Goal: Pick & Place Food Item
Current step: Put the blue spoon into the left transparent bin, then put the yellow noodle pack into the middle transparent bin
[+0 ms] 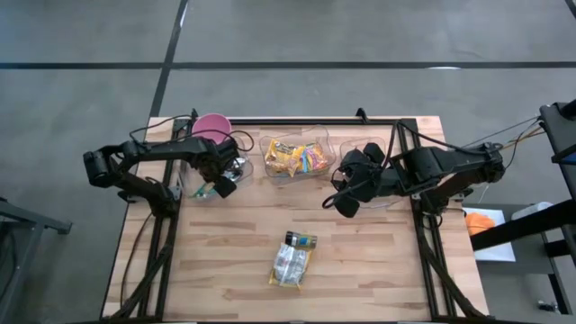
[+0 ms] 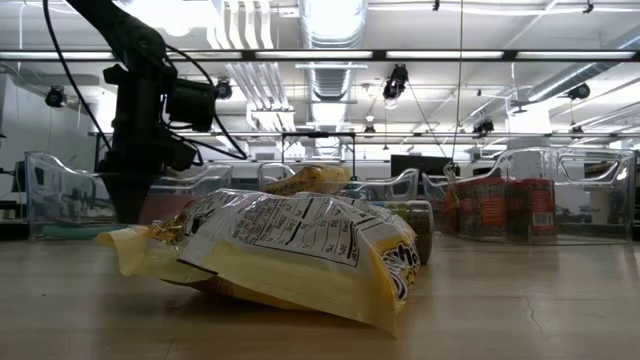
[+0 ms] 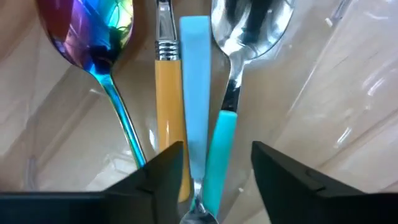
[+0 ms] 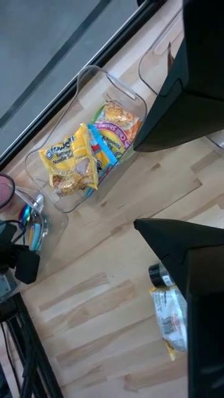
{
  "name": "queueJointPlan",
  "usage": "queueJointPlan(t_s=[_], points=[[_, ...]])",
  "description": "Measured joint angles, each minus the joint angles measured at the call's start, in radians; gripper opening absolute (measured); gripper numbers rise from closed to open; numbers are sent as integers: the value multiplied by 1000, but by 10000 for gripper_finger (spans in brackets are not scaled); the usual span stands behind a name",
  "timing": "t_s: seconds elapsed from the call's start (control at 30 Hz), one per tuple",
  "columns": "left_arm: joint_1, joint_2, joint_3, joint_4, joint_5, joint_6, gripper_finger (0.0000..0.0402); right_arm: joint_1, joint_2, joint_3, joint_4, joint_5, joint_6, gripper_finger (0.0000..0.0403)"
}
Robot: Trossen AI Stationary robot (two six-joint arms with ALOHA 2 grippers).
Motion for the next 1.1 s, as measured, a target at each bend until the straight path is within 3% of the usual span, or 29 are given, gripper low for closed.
queueJointPlan(t_s=[0.2, 0.47, 0.83, 1.1], points=[[0, 0, 2, -3, 0, -46, 260, 0, 0, 0, 0, -2, -3, 182], [0, -1, 23, -64, 4, -82, 274, 0, 0, 0, 0, -6, -7, 182], [-40, -25, 287, -200, -27, -98, 275, 0, -1, 0, 0, -6, 3, 182], [-248, -26, 470, -250, -25, -184, 271, 0, -4, 0, -119, -31, 116, 182]])
